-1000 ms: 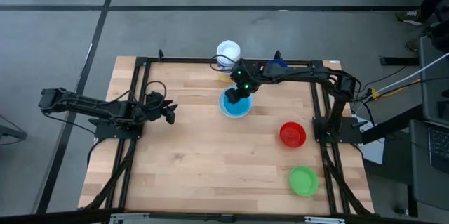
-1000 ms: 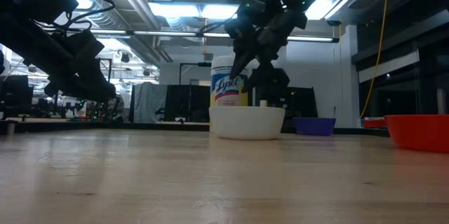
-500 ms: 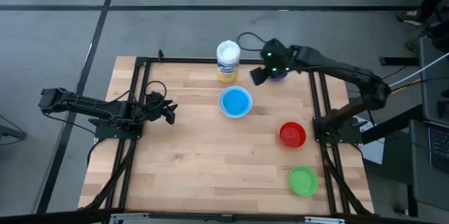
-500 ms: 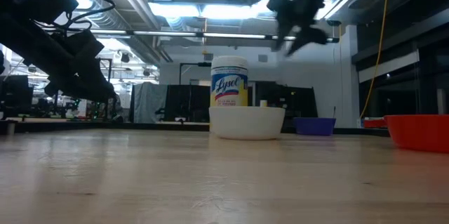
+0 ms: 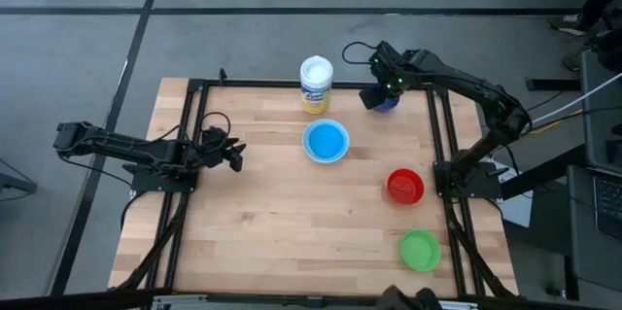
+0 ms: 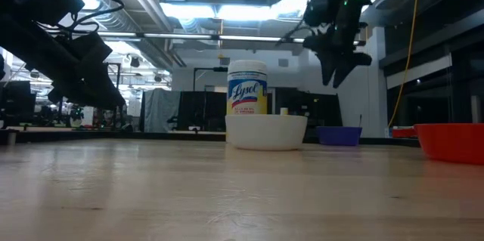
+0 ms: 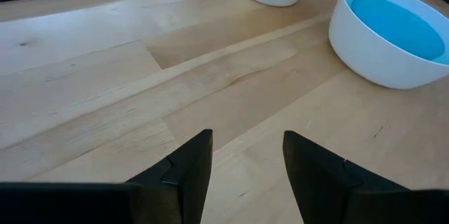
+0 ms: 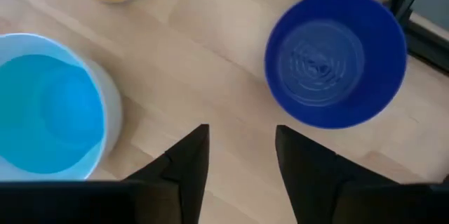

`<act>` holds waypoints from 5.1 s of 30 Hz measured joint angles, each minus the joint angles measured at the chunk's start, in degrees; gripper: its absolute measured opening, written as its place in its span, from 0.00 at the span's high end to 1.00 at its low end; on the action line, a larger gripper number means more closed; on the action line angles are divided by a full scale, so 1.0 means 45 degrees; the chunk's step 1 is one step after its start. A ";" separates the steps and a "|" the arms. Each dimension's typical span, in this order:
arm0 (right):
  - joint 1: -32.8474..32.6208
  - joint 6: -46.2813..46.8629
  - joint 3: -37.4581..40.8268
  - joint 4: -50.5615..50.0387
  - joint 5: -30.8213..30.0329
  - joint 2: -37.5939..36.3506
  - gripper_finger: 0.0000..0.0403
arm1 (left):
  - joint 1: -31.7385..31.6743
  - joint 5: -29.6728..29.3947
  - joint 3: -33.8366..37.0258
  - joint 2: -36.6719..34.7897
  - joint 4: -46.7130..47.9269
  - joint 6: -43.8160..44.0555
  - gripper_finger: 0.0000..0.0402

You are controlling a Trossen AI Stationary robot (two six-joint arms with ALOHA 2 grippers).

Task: Nest bowls inside each other
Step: Stack the blue bowl on the light blue bowl

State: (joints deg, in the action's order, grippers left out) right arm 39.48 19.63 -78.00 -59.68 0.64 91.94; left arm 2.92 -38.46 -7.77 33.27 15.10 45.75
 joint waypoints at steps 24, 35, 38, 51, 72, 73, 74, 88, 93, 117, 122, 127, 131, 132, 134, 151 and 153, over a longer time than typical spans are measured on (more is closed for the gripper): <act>0.1225 -0.1236 0.0000 0.1350 0.1371 0.2678 0.48 | -0.0002 0.0219 0.0000 -0.0003 0.0018 0.0016 0.57; 0.1393 -0.1169 0.0001 0.1751 0.1337 0.3261 0.49 | -0.0001 0.0227 0.0000 -0.0001 0.0027 0.0016 0.57; 0.1461 -0.1131 0.0005 0.1883 0.1337 0.3264 0.49 | 0.0000 0.0228 0.0000 -0.0003 0.0032 0.0013 0.57; 0.1634 -0.0471 0.1303 0.3069 0.1664 0.3259 0.55 | -0.0005 0.0228 0.0000 -0.0003 0.0047 0.0007 0.57; 0.2045 0.0633 0.1154 0.5460 0.2228 0.0697 0.99 | 0.0000 0.0481 0.0000 -0.0003 0.0177 0.0113 0.57; 0.2016 0.0773 0.0983 0.5441 0.2381 0.0361 0.99 | -0.0005 0.0481 0.0000 0.0001 0.0226 0.0117 0.57; 0.1916 0.0900 0.0841 0.5473 0.2565 -0.0048 0.99 | -0.0003 0.0481 0.0000 0.0002 0.0273 0.0113 0.57; -0.3007 0.3214 0.0335 0.6319 0.3718 -0.2691 0.99 | -0.0005 -0.0105 0.0000 0.0002 0.0329 0.0135 0.57; -0.4378 0.3367 0.0334 0.7133 0.3994 -0.1420 0.99 | -0.0005 -0.0117 0.0000 -0.0003 0.0329 0.0386 0.57; -0.4962 0.1742 0.0345 0.5886 0.4184 0.2910 1.00 | -0.0005 -0.0209 0.0000 -0.0002 0.0329 0.0458 0.57; -0.4792 0.1435 0.0345 0.5619 0.4059 0.2910 1.00 | -0.0005 -0.0209 0.0000 0.0001 0.0329 0.0458 0.57; -0.4685 0.1193 0.0345 0.5427 0.4098 0.3048 1.00 | -0.0005 -0.0209 0.0000 0.0002 0.0333 0.0409 0.57; -0.4702 0.1047 0.0364 0.5358 0.4493 0.3258 0.99 | -0.0005 -0.0209 0.0000 0.0002 0.0343 0.0332 0.57; -0.4700 0.0913 0.0364 0.5279 0.4581 0.3279 0.98 | -0.0005 -0.0209 0.0000 -0.0003 0.0353 0.0332 0.57; -0.4700 0.0866 0.0370 0.5350 0.4629 0.3275 0.91 | -0.0005 -0.0209 0.0000 0.0002 0.0353 0.0332 0.57; -0.4423 0.1168 -0.0669 0.4752 0.3330 0.3250 0.42 | -0.0005 -0.0180 0.0000 0.0000 0.0351 0.0109 0.57; -0.4418 0.1150 -0.0670 0.4235 0.3151 0.3250 0.47 | -0.0005 -0.0180 0.0000 0.0002 0.0353 0.0099 0.57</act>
State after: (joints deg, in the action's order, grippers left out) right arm 19.59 24.80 -81.01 -40.62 14.82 106.56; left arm 2.90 -39.27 -7.77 33.28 16.69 46.19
